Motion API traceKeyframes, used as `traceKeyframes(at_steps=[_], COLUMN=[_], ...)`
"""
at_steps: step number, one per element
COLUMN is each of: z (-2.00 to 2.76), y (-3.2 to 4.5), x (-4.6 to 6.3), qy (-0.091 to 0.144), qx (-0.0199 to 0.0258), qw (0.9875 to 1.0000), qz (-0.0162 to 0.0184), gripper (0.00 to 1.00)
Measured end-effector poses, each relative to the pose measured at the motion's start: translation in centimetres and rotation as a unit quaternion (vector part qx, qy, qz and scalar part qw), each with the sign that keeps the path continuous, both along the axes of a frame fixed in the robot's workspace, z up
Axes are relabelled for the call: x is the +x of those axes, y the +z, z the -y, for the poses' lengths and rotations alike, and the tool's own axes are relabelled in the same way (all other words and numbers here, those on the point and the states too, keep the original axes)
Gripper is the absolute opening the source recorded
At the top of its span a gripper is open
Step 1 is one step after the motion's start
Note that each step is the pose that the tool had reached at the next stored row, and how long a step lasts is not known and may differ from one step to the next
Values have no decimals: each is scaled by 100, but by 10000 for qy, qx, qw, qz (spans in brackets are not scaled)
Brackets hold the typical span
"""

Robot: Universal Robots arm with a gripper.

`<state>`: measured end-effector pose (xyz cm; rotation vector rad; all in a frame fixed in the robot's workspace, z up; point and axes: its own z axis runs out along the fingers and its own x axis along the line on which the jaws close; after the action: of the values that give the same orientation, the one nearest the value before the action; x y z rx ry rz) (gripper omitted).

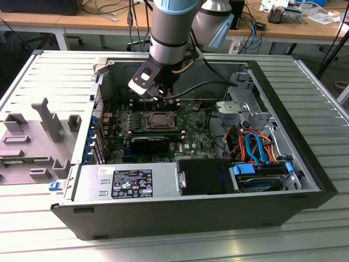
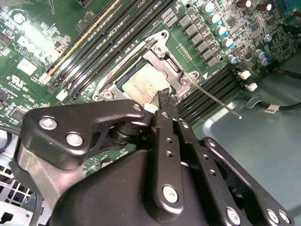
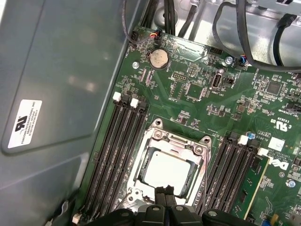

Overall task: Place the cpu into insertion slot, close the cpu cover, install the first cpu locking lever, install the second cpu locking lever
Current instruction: 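Install the first cpu locking lever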

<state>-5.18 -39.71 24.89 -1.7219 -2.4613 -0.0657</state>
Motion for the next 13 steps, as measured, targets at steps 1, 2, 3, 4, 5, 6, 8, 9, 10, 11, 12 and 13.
traceKeyframes(at_steps=[1, 2, 3, 4, 5, 6, 8, 9, 10, 11, 12, 13], z=[0, 0, 0, 0, 0, 0, 0, 0, 0, 0, 0, 0], y=[0, 0, 0, 0, 0, 0, 0, 0, 0, 0, 0, 0], x=[0, 0, 0, 0, 0, 0, 0, 0, 0, 0, 0, 0], qy=[8, 12, 18, 26, 35, 39, 49, 54, 58, 63, 68, 73], qx=[0, 0, 0, 0, 0, 0, 0, 0, 0, 0, 0, 0], qw=[10000, 10000, 10000, 10000, 10000, 10000, 10000, 10000, 10000, 10000, 10000, 10000], qz=[0, 0, 0, 0, 0, 0, 0, 0, 0, 0, 0, 0], gripper=[11, 11, 11, 11, 11, 11, 11, 11, 11, 11, 11, 11])
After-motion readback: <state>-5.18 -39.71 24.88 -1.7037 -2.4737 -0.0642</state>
